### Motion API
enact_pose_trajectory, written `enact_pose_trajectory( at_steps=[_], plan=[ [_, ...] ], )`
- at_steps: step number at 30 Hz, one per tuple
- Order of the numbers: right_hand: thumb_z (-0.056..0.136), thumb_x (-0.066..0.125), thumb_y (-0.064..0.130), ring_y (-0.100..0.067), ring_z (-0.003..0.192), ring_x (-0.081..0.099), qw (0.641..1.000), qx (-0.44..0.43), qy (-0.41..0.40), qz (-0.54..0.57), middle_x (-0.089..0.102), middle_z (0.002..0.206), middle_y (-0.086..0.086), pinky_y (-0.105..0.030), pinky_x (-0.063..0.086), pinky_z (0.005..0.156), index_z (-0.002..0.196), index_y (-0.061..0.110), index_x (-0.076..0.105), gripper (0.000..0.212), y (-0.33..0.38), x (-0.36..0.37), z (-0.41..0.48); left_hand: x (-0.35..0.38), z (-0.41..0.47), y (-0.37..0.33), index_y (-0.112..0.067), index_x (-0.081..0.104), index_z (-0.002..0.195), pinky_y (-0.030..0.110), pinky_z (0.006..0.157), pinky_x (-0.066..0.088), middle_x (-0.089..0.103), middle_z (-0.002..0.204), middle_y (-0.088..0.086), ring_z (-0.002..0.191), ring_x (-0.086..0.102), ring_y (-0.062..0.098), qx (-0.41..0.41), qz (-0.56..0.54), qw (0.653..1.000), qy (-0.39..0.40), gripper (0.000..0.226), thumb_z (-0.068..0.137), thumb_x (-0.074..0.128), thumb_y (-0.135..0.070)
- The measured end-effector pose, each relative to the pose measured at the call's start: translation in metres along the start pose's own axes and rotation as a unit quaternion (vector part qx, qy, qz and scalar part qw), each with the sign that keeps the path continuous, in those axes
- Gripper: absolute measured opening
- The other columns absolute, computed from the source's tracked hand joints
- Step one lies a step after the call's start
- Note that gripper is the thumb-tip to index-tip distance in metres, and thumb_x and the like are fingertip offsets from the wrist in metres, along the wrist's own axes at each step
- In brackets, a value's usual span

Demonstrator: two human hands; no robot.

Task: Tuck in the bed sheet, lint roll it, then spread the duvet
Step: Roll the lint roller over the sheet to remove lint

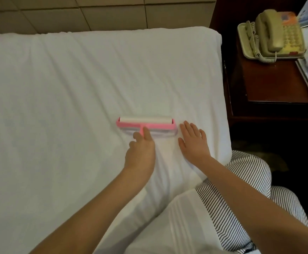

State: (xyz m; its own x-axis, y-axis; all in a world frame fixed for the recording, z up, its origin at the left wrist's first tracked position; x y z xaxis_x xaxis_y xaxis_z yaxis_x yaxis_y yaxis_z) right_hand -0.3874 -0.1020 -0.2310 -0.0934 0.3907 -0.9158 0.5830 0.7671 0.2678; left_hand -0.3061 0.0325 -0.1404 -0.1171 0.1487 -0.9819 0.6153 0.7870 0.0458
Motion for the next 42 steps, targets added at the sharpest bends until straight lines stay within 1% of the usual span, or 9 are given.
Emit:
enact_pose_trajectory(
  at_steps=[4,11,16,20,25,30,34,39,42],
  plan=[
    [0.102,0.024,0.027,-0.018,0.146,-0.003,1.0,0.003,-0.006,0.009,-0.002,0.159,-0.001,-0.035,-0.002,0.116,0.151,0.015,0.005,0.054,-0.002,0.006,-0.006,0.003,0.05,-0.008,-0.004,0.004,0.149,0.039,0.09,0.043,0.028,0.143,0.022,0.117,0.048,0.036,-0.012,-0.039,0.998,0.054,0.061,0.095,0.032,0.002],
    [0.086,-0.003,0.045,-0.016,0.145,0.002,0.992,0.01,-0.079,0.1,0.008,0.157,0.001,-0.022,-0.015,0.111,0.15,0.015,0.016,0.072,-0.006,0.039,-0.038,0.003,0.099,-0.023,-0.006,-0.003,0.15,0.035,0.086,0.042,0.02,0.148,0.022,0.119,0.045,0.034,-0.019,-0.102,0.994,0.04,0.07,0.094,0.036,0.005],
    [0.087,0.004,0.044,-0.021,0.144,0.015,0.987,0.022,-0.109,0.119,0.022,0.155,-0.003,-0.026,-0.004,0.112,0.146,0.015,0.031,0.071,-0.01,0.035,-0.035,0.035,-0.026,0.005,0.002,0.029,0.144,0.023,0.059,0.046,0.051,0.123,0.024,0.076,0.063,0.027,0.034,-0.16,0.987,-0.001,0.077,0.078,0.067,-0.002],
    [0.085,0.0,0.045,-0.018,0.145,0.009,0.988,0.014,-0.102,0.116,0.017,0.157,-0.001,-0.023,-0.009,0.111,0.148,0.016,0.025,0.074,-0.009,0.036,-0.037,0.057,-0.077,0.012,-0.025,0.003,0.151,0.018,0.083,0.033,0.025,0.15,0.005,0.123,0.046,0.024,0.061,-0.169,0.976,0.121,0.057,0.102,0.029,-0.022],
    [0.101,0.021,0.029,-0.015,0.146,0.0,0.99,0.005,-0.081,0.114,0.007,0.158,0.001,-0.022,-0.012,0.111,0.15,0.018,0.017,0.05,-0.01,0.035,-0.044,0.028,0.031,0.004,-0.009,0.0,0.15,0.039,0.086,0.039,0.028,0.143,0.02,0.109,0.052,0.039,0.035,-0.12,0.992,0.021,0.064,0.098,0.036,-0.007],
    [0.102,0.029,0.024,-0.017,0.146,0.0,0.988,0.026,-0.096,0.118,0.01,0.158,0.002,-0.028,-0.007,0.114,0.149,0.021,0.022,0.047,-0.013,0.032,-0.051,0.006,0.108,-0.033,-0.006,0.0,0.15,0.036,0.097,0.038,0.023,0.147,0.021,0.125,0.041,0.034,-0.03,-0.147,0.988,0.026,0.064,0.096,0.035,0.0],
    [0.101,0.024,0.027,-0.02,0.146,0.007,0.987,0.033,-0.107,0.116,0.015,0.157,-0.001,-0.033,-0.001,0.115,0.148,0.019,0.027,0.047,-0.012,0.033,-0.047,0.003,0.055,-0.034,0.001,0.001,0.148,0.035,0.099,0.035,0.029,0.144,0.024,0.127,0.041,0.035,-0.001,-0.119,0.991,0.058,0.061,0.098,0.035,-0.005],
    [0.082,-0.003,0.047,-0.018,0.146,0.006,0.989,0.027,-0.094,0.109,0.014,0.157,0.001,-0.031,-0.002,0.115,0.149,0.021,0.023,0.076,-0.014,0.036,-0.049,0.032,-0.061,-0.024,-0.007,-0.008,0.149,0.025,0.072,0.037,0.03,0.14,0.015,0.106,0.055,0.026,0.056,-0.079,0.989,0.108,0.067,0.098,0.035,-0.015],
    [0.087,0.005,0.043,-0.019,0.146,0.007,0.989,0.03,-0.095,0.114,0.014,0.157,0.0,-0.031,-0.002,0.115,0.148,0.021,0.024,0.068,-0.013,0.034,-0.049,0.025,-0.042,-0.024,-0.007,-0.001,0.149,0.031,0.078,0.038,0.035,0.136,0.017,0.109,0.053,0.032,0.052,-0.095,0.99,0.094,0.066,0.097,0.037,-0.015]
  ],
)
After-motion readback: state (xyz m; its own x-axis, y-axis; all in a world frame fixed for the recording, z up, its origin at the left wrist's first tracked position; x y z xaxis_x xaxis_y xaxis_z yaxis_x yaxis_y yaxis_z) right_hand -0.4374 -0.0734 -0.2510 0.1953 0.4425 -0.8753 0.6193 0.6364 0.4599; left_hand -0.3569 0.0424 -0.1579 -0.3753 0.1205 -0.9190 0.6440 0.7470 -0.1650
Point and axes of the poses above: each hand's wrist, its own z-axis towards the middle knuckle, its own x-axis out of the palm, y = z × x, the point moved 5 cm from there along z, towards the middle knuckle
